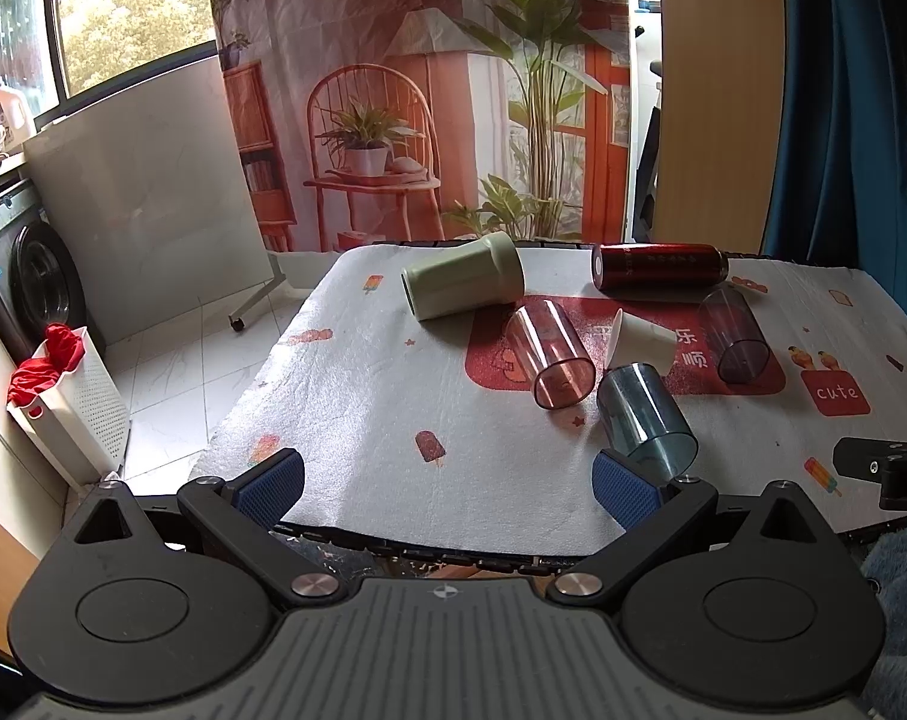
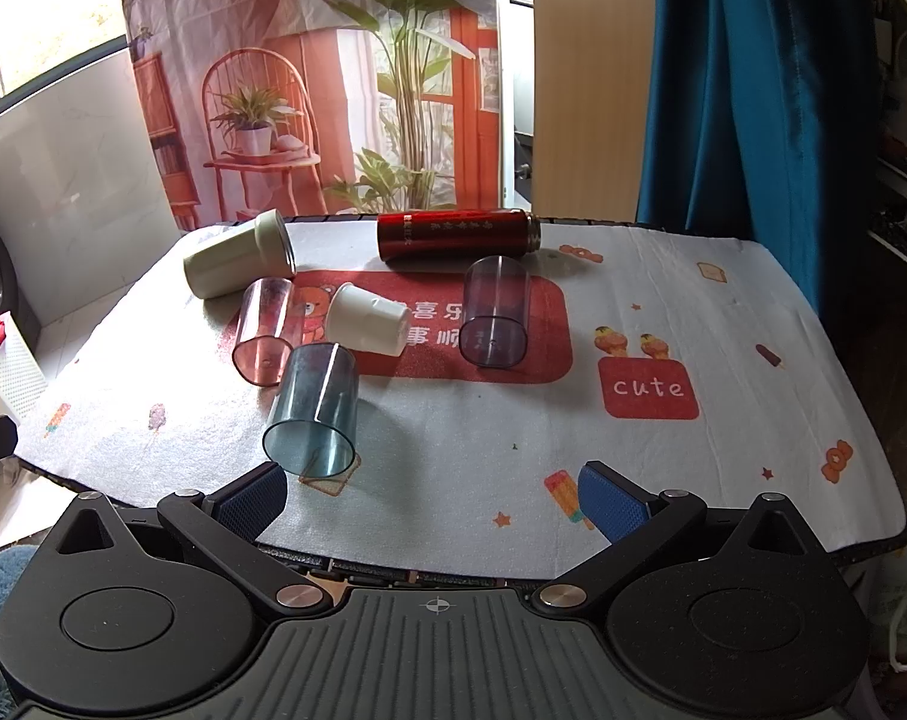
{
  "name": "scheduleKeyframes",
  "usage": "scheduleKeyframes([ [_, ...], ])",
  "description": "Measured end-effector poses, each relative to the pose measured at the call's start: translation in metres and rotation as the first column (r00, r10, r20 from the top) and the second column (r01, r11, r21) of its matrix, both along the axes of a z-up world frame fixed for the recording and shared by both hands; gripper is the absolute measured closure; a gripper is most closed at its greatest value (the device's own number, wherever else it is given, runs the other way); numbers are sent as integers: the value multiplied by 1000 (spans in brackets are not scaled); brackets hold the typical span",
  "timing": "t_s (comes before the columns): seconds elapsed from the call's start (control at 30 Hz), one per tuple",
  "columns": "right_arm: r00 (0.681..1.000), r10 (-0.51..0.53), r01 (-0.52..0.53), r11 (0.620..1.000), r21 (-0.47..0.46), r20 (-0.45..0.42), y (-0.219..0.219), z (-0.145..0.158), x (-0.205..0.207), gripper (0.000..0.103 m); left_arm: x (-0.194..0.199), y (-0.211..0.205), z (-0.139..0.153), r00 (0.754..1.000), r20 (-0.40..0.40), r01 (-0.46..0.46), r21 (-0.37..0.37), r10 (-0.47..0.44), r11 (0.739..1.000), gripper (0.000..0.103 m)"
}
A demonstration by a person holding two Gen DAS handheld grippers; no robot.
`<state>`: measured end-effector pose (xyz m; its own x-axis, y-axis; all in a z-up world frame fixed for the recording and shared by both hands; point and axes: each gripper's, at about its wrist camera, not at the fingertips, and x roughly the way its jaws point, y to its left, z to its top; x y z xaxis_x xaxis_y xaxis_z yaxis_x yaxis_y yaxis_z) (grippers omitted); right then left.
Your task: Flip cup upright
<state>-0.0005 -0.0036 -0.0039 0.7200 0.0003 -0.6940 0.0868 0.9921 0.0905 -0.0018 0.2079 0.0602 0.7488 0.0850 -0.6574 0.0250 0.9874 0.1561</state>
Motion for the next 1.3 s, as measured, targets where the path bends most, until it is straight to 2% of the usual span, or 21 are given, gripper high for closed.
scheduleKeyframes([
  [0.5,1000,14,-14,1000,-3,-22,3,-4,11,0,16,9,-9,998,-51,-29,-32,27,999,0],
  [1.0,994,65,-65,998,5,-87,12,-34,58,0,52,23,-35,986,-143,-91,-43,84,995,0],
  [1.3,987,123,-123,992,1,-106,26,-51,90,0,73,28,-41,982,-152,-122,-42,114,992,0],
])
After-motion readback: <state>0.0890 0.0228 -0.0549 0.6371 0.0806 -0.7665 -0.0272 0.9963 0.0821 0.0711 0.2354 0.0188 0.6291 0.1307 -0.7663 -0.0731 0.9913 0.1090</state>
